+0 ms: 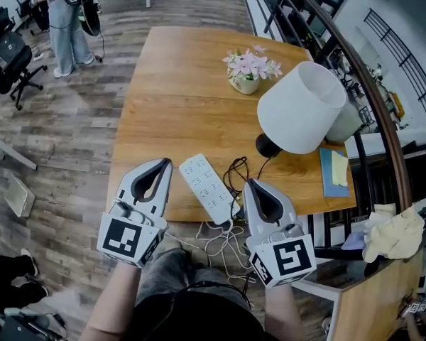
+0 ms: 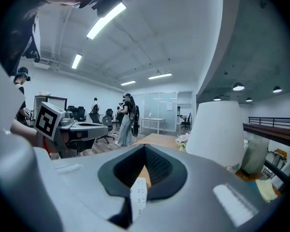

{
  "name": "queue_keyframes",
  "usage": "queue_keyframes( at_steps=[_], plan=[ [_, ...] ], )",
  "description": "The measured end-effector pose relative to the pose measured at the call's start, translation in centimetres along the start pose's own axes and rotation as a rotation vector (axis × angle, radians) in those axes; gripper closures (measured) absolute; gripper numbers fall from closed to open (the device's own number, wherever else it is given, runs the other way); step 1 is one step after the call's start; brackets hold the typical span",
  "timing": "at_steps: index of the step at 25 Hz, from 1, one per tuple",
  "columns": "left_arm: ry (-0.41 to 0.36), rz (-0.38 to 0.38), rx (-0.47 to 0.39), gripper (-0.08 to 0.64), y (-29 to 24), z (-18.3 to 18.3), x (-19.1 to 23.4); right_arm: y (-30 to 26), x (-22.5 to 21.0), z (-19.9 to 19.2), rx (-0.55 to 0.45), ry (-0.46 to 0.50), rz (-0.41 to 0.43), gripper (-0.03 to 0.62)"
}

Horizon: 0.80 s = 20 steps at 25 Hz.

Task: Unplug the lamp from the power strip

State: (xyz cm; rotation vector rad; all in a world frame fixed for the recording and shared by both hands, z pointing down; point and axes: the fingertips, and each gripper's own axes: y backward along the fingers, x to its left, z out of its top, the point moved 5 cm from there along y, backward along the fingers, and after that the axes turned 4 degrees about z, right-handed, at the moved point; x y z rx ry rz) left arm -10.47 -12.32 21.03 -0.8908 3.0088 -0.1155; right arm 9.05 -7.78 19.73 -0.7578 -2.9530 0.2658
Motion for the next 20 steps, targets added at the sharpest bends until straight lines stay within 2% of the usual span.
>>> queue_keyframes(
  at_steps=[14, 20],
  plan=[
    [0.004, -0.012, -0.041, 0.565, 1.1, 2.2, -0.1, 0.7, 0.7, 2.2, -0.057, 0.002, 0.024, 0.584],
    [-0.005, 0.006, -0.081, 0.565, 1.4, 3.3, 0.4, 1.0, 0.8, 2.7, -0.075, 0.001, 0.022, 0.584]
  ],
)
